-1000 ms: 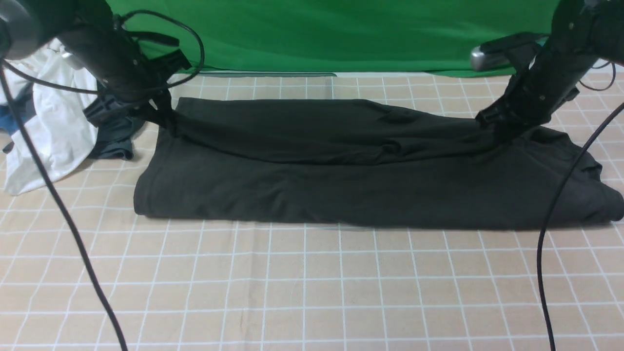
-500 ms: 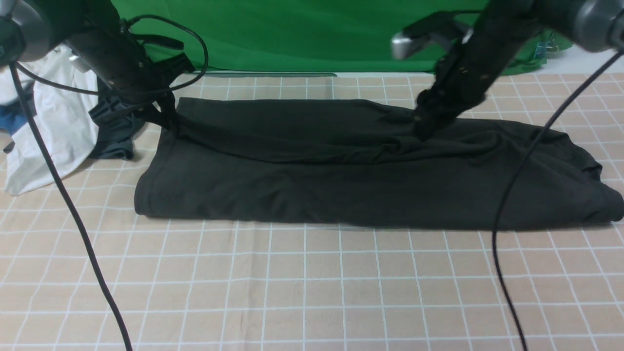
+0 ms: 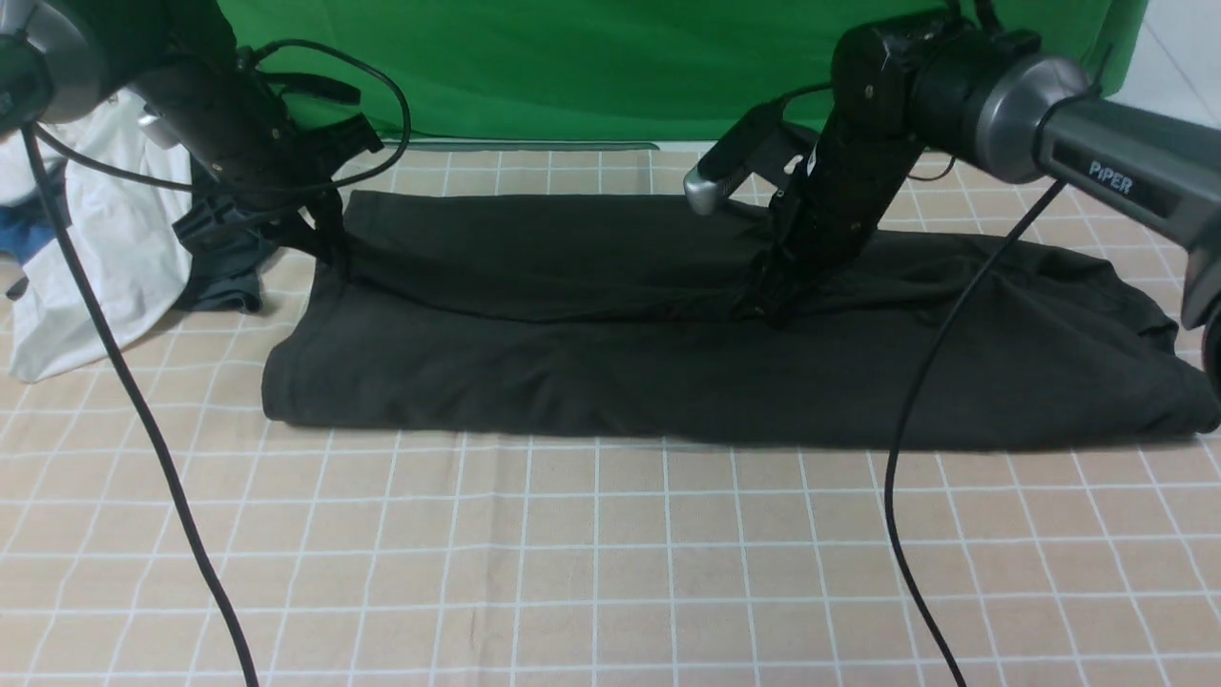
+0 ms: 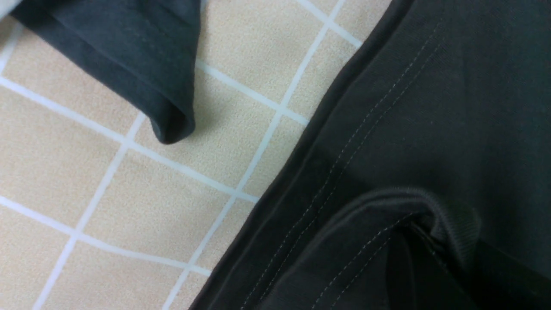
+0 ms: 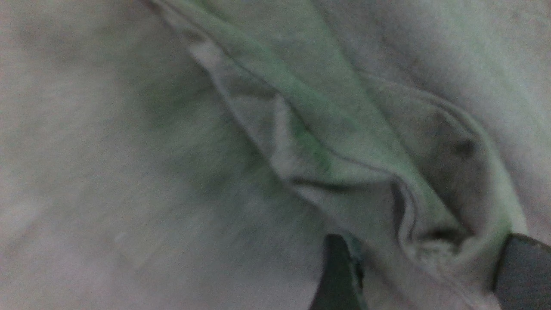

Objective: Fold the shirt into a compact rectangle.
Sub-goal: 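Fold the black garment in half by bringing its near edge over to the far edge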

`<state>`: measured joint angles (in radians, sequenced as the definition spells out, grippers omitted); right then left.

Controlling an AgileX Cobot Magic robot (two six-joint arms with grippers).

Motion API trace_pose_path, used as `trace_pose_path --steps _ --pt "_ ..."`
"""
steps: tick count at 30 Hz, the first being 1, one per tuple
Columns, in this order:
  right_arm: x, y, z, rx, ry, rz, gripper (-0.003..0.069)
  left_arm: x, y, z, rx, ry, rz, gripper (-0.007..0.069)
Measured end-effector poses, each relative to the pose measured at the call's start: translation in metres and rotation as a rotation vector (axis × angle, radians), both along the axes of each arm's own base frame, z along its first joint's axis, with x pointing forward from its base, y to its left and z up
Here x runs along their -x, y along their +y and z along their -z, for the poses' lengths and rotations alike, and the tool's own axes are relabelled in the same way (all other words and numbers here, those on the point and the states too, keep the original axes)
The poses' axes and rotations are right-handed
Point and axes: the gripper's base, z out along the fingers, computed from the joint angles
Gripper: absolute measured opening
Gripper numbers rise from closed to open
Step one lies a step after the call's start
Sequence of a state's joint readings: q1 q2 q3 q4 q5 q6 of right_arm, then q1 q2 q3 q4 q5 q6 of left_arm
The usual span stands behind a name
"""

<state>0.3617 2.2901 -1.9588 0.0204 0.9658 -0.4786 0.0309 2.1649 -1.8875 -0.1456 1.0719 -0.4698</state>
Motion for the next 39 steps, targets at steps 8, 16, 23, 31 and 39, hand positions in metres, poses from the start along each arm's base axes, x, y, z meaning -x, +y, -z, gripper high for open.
trace_pose_path --steps 8,16,23,31,39 --pt "-0.01 0.002 0.008 -0.021 -0.074 0.027 0.0105 0.0 -0.001 0.0 0.015 -0.001 -0.003 0.003" --pt "-0.016 -0.025 -0.051 -0.081 -0.245 0.081 0.0094 -0.005 -0.002 -0.025 0.037 -0.042 -0.024 0.003" --pt "-0.031 -0.041 -0.054 -0.12 -0.352 0.123 0.0094 -0.015 -0.004 -0.042 0.068 -0.142 -0.073 0.003" --pt "-0.047 -0.036 -0.026 -0.147 -0.421 0.126 0.0094 -0.029 -0.001 -0.023 0.045 -0.193 -0.095 0.003" --pt "-0.061 -0.033 -0.004 -0.179 -0.516 0.127 0.0106 -0.038 0.003 -0.008 -0.002 -0.228 -0.094 0.0041"
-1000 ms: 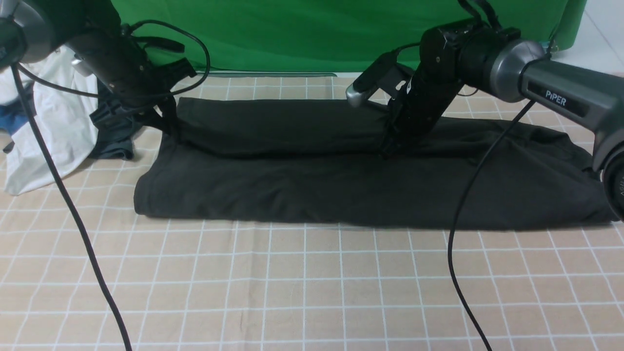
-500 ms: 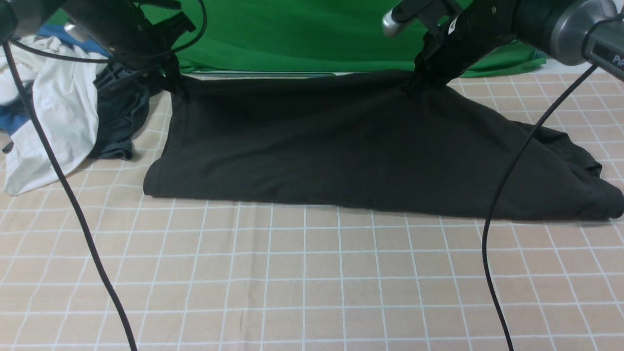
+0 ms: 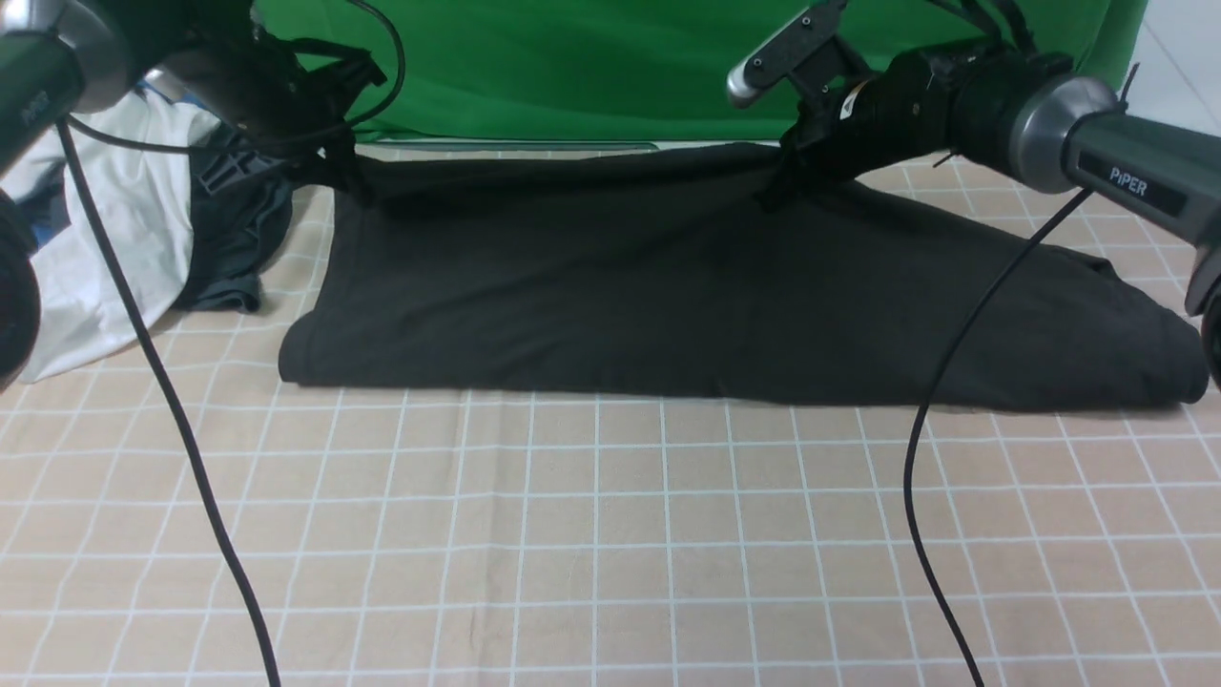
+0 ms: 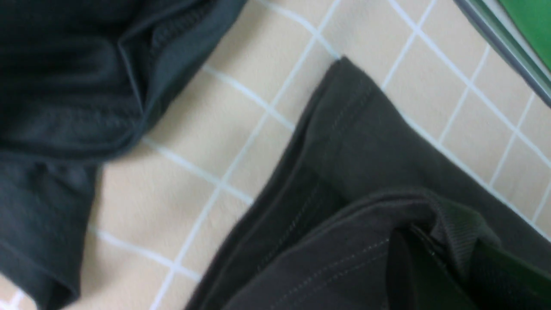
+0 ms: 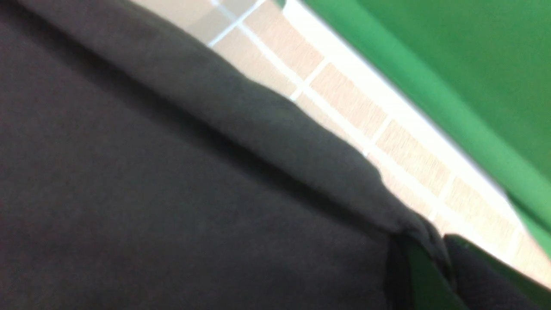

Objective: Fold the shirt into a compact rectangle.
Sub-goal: 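Fold the black garment in half by bringing its near edge over to the far edge, then pull the folded dark garment lengthwise by its ends to straighten it flat on the table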

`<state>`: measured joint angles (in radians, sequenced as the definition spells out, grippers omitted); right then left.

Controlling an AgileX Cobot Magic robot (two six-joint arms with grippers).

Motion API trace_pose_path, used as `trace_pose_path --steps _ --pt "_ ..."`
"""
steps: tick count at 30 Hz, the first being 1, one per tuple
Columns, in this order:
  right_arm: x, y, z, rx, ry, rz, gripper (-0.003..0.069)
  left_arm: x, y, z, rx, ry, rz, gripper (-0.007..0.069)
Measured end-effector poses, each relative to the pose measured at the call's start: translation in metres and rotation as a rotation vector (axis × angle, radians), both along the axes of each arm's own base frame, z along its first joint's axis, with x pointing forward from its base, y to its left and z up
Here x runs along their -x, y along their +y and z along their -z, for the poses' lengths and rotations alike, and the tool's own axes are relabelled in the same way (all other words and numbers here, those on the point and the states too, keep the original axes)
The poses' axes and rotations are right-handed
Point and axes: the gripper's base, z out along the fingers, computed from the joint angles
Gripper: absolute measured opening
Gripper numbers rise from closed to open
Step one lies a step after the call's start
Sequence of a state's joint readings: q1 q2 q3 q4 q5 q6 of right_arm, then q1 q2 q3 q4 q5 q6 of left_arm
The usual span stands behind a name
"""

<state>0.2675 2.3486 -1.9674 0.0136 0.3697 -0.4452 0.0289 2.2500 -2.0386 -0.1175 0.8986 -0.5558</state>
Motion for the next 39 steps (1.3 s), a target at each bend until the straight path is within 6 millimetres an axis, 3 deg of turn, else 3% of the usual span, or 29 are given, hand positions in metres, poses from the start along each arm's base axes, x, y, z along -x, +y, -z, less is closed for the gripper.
trace_pose_path --steps 4,6,10,12,14,16,18,20,24,29,34,36,39 --pt "-0.006 0.0 0.002 -0.022 -0.077 0.005 0.0178 -0.005 0.005 0.005 -0.053 -0.034 0.0 0.0127" --pt "-0.01 0.001 0.002 -0.04 -0.124 0.01 0.029 -0.008 0.006 0.005 -0.065 -0.066 -0.001 0.0202" --pt "-0.011 0.003 0.001 -0.05 -0.145 0.011 0.0444 -0.005 0.006 0.001 -0.07 -0.043 0.01 0.0306" --pt "-0.008 0.004 -0.001 -0.045 -0.124 0.008 0.0453 0.002 0.005 -0.001 -0.096 0.01 0.069 0.0301" --pt "-0.003 0.005 -0.006 -0.037 -0.08 0.009 0.0428 0.009 0.005 -0.009 -0.116 0.042 0.117 0.0274" --pt "0.009 0.002 -0.026 -0.055 0.021 0.043 0.0324 0.021 0.004 -0.026 -0.137 0.08 0.179 0.0162" --pt "0.025 -0.002 -0.06 -0.062 0.076 0.063 0.017 0.03 0.003 -0.041 -0.149 0.095 0.211 0.0073" --pt "0.046 -0.009 -0.096 -0.053 0.136 0.075 0.0074 0.041 0.003 -0.051 -0.152 0.115 0.227 0.0027" --pt "0.085 -0.033 -0.14 -0.016 0.293 0.112 0.004 0.07 -0.002 -0.049 -0.109 0.198 0.258 0.0013" --pt "0.099 -0.069 -0.146 0.005 0.441 0.197 0.0038 0.103 -0.005 -0.028 -0.073 0.241 0.252 0.0013" --pt "0.098 -0.093 -0.142 -0.047 0.486 0.25 0.0038 0.11 -0.004 -0.005 -0.104 0.188 0.271 0.0028" --pt "0.098 -0.095 -0.142 -0.064 0.493 0.248 0.0038 0.109 -0.004 0.001 -0.111 0.179 0.271 0.0055" --pt "0.098 -0.095 -0.142 -0.09 0.498 0.228 0.0038 0.104 -0.001 0.015 -0.151 0.17 0.29 0.0195"
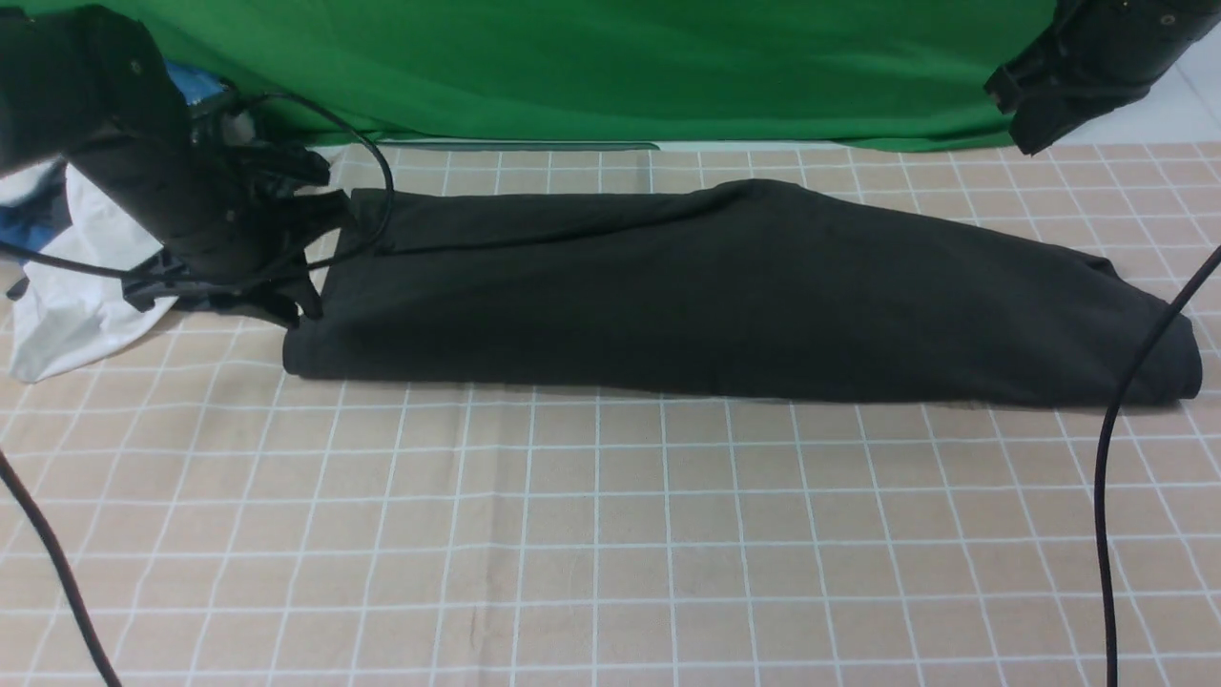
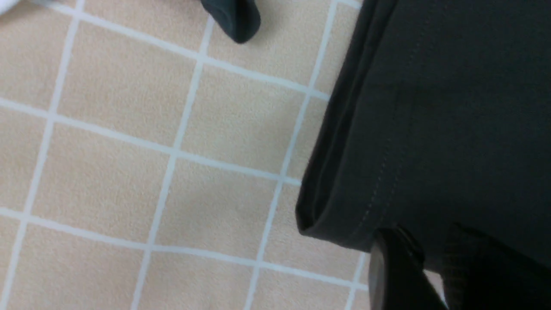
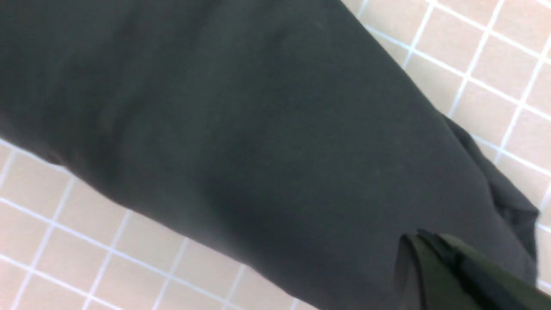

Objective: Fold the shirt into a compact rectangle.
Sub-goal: 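Pull the folded dark garment lengthwise by its ends to straighten it flat on the table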

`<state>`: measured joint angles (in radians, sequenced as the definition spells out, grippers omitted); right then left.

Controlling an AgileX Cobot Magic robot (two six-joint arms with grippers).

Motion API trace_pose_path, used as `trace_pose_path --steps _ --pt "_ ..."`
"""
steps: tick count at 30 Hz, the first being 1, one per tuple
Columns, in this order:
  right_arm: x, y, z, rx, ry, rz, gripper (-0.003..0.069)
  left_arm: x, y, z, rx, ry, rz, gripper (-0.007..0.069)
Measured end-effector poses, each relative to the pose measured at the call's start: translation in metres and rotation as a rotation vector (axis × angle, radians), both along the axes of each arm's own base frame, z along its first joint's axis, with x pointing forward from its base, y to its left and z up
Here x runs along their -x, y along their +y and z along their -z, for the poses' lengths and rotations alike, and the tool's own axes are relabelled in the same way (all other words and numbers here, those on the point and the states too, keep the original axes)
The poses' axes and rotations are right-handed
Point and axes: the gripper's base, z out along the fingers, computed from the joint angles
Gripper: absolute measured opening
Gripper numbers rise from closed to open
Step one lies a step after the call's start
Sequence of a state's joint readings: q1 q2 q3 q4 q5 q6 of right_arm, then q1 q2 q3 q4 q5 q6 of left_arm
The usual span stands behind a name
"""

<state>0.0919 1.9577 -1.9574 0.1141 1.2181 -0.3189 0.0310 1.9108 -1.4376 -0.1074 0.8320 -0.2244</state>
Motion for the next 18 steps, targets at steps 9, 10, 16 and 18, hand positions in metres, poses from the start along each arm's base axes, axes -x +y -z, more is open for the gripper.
trace_pose_path --steps 9,10,16,18 --pt "0.001 0.005 -0.001 -0.052 0.003 -0.029 0.0038 -0.012 0.001 0.039 -0.013 0.048 0.011 0.0612" --pt "0.001 0.006 -0.001 -0.054 0.003 -0.029 0.0038 -0.012 0.0 0.042 -0.003 0.05 0.011 0.0629" --pt "0.001 0.006 -0.001 -0.06 0.004 -0.029 0.0038 -0.015 -0.002 0.049 0.03 0.053 0.009 0.0423" --pt "0.001 0.006 -0.001 -0.062 0.005 -0.025 0.0038 -0.015 -0.002 0.049 0.03 0.051 0.016 0.0335"
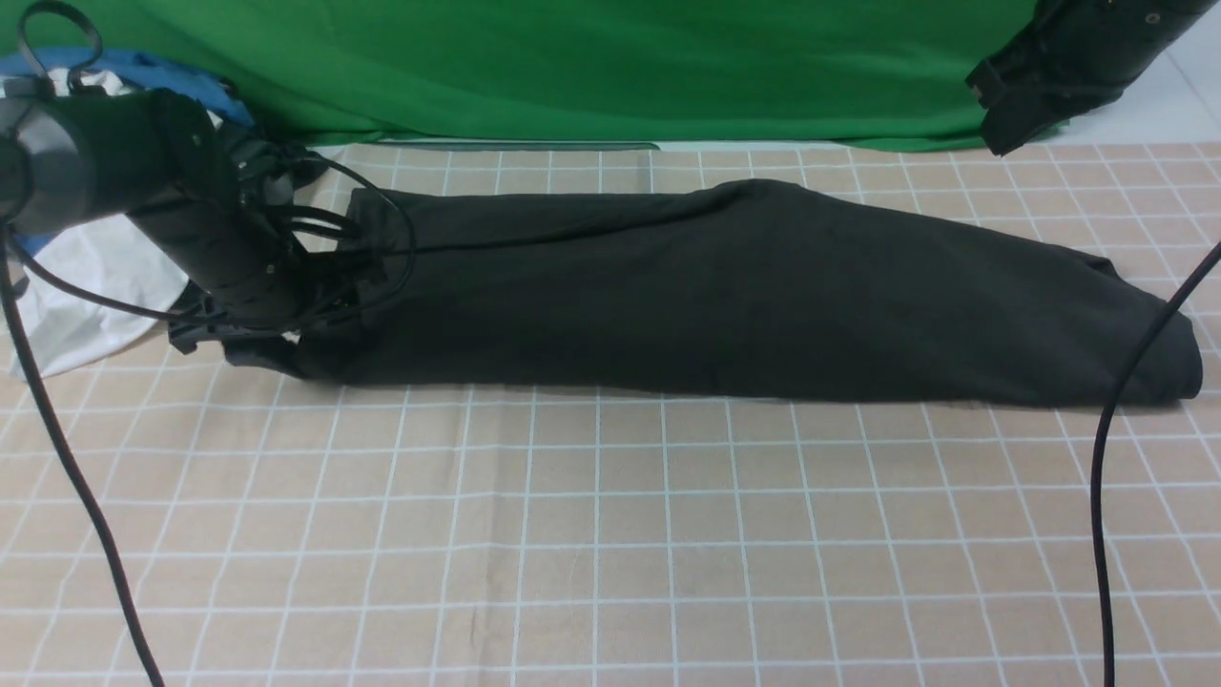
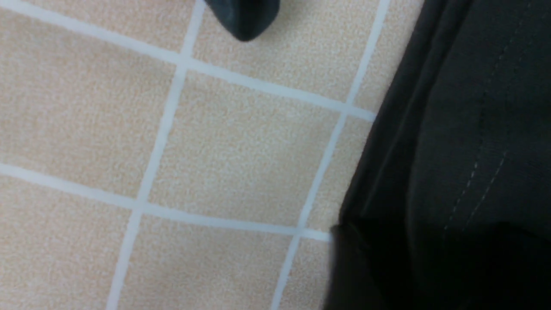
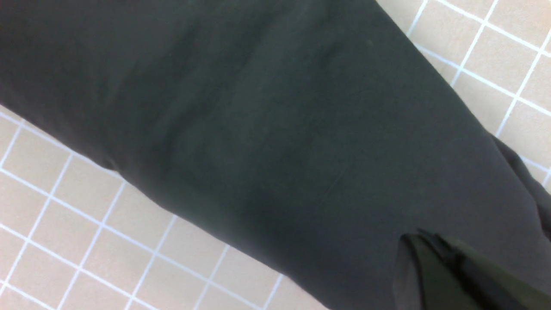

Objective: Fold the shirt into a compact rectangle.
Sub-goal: 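Pull the folded dark garment lengthwise by its ends to straighten it flat on the table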

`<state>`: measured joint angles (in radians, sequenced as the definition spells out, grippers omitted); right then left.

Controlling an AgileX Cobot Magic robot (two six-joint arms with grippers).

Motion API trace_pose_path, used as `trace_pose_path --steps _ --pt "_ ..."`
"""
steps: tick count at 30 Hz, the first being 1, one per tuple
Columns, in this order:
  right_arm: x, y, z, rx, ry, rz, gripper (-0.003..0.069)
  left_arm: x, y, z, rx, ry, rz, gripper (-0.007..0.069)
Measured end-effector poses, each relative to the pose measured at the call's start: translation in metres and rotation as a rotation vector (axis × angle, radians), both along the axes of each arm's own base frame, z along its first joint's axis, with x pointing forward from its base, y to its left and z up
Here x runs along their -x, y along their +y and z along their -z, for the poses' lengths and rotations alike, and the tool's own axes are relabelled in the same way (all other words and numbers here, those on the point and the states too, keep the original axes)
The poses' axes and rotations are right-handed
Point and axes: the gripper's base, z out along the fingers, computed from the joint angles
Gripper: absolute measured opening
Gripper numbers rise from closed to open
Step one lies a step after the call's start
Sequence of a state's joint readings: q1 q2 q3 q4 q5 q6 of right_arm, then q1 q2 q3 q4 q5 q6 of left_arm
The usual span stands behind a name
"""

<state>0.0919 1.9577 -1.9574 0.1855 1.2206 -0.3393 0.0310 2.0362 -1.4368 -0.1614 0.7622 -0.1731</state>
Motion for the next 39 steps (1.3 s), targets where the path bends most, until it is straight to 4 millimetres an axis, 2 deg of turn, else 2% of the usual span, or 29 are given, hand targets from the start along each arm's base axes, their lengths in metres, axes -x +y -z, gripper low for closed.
trace_pose_path --steps 1,2,4,8,12,13,15,16,17,18,22,25,28,31,32,33,35,36,39 --pt "0.0 -0.001 0.0 -0.008 0.003 0.019 0.0038 0.0 0.0 0.0 -0.001 -0.005 0.007 0.0183" --pt "0.0 -0.002 0.0 -0.012 0.005 0.031 0.0038 0.0 0.0 0.0 -0.003 -0.004 0.012 0.0113" --pt "0.004 -0.005 -0.002 -0.013 0.009 0.054 0.0038 0.001 0.0 -0.002 -0.002 0.007 0.02 0.005" --pt "0.025 -0.023 0.001 0.039 0.055 0.152 0.0038 0.008 0.001 -0.013 -0.027 0.035 0.037 0.0044" --pt "0.044 -0.05 0.015 0.072 0.133 0.259 0.005 0.012 0.003 -0.028 -0.042 0.01 0.031 0.0044" --pt "0.05 -0.067 0.029 0.069 0.189 0.325 0.0072 0.014 0.003 -0.035 -0.046 -0.002 0.033 0.0044" --pt "0.054 -0.087 0.048 0.061 0.24 0.408 0.0149 0.016 0.003 -0.042 -0.048 -0.012 0.034 0.0044" --pt "0.054 -0.091 0.052 0.06 0.251 0.421 0.0159 0.016 0.003 -0.042 -0.048 -0.011 0.034 0.0044" --pt "0.054 -0.106 0.066 0.052 0.276 0.468 0.0252 0.016 0.002 -0.044 -0.048 -0.015 0.034 0.0044" --pt "0.053 -0.113 0.074 0.047 0.292 0.495 0.0319 0.016 0.002 -0.044 -0.048 -0.015 0.034 0.0044" --pt "0.04 -0.135 0.102 0.037 0.281 0.555 0.0535 0.016 0.002 -0.044 -0.048 -0.015 0.035 0.0044" --pt "0.028 -0.138 0.126 0.03 0.266 0.565 0.0603 0.016 0.002 -0.044 -0.048 -0.015 0.035 0.0044" --pt "0.018 -0.136 0.15 -0.031 0.278 0.577 0.0586 0.016 0.002 -0.044 -0.047 -0.015 0.035 0.0044" --pt "0.013 -0.131 0.168 -0.089 0.314 0.552 0.053 0.016 0.002 -0.044 -0.047 -0.015 0.035 0.0044" --pt "0.013 -0.13 0.174 -0.097 0.332 0.538 0.0489 0.016 0.002 -0.044 -0.047 -0.015 0.035 0.0044" --pt "0.012 -0.129 0.174 -0.106 0.33 0.534 0.0417 0.016 0.002 -0.044 -0.046 -0.015 0.035 0.0044" --pt "0.013 -0.131 0.175 -0.097 0.335 0.518 0.0227 0.017 0.002 -0.045 -0.046 -0.019 0.035 0.0044" --pt "0.013 -0.131 0.175 -0.095 0.336 0.514 0.0161 0.017 0.002 -0.046 -0.046 -0.017 0.035 0.0044" --pt "0.02 -0.13 0.167 -0.08 0.373 0.493 0.0062 0.022 0.002 -0.057 -0.045 -0.023 0.037 0.0044"
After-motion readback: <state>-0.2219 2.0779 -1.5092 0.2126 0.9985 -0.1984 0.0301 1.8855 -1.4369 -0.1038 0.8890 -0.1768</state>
